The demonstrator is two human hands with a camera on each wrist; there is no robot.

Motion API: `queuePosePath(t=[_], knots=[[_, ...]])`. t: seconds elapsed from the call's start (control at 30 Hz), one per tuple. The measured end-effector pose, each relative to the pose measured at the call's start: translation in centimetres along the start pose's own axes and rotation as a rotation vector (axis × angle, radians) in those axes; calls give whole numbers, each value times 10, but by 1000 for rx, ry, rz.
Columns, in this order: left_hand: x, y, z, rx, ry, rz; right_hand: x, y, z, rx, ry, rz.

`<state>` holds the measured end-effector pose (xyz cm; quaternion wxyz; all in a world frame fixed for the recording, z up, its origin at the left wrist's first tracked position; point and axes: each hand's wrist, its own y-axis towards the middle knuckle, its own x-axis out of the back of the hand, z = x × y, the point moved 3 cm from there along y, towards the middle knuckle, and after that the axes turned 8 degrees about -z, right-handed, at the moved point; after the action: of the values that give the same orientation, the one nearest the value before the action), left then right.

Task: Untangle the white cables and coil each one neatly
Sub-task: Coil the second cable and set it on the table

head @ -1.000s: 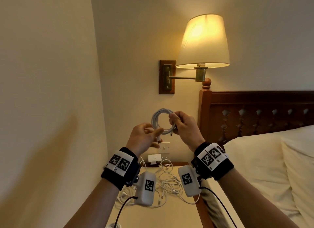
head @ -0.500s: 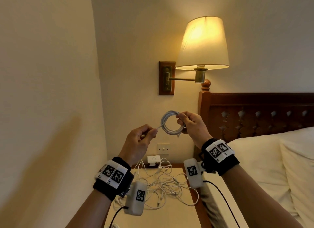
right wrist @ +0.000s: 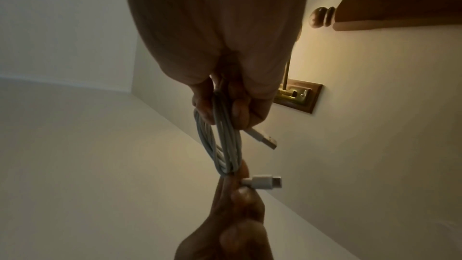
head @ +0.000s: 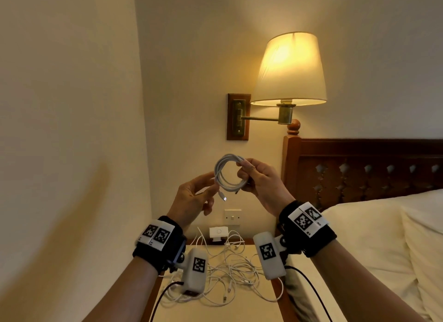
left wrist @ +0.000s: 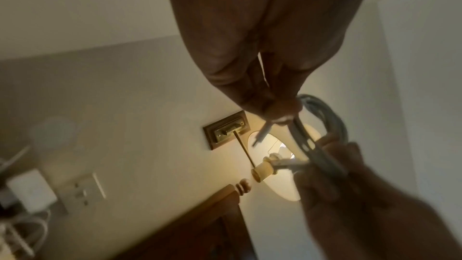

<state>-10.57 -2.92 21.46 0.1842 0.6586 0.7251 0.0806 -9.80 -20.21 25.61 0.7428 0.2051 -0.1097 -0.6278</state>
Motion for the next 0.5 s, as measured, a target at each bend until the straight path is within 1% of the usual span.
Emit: queuePosePath(t=[0.07, 0.17, 0.23, 0.4, 0.5], knots=[[-2, 2, -4, 2, -67, -9, 0, 1, -2, -19, 39, 13], [-3, 5, -6, 71, -242, -22, 3, 0, -4, -52, 139, 24], [-6, 6, -6, 103, -328, -34, 4, 0, -6, -55, 165, 26], [-14, 2, -6, 76, -326, -59, 6, 0, -7, -39, 139, -9], [-18, 1, -6, -13, -236, -171, 6, -1, -8, -48, 162, 12]])
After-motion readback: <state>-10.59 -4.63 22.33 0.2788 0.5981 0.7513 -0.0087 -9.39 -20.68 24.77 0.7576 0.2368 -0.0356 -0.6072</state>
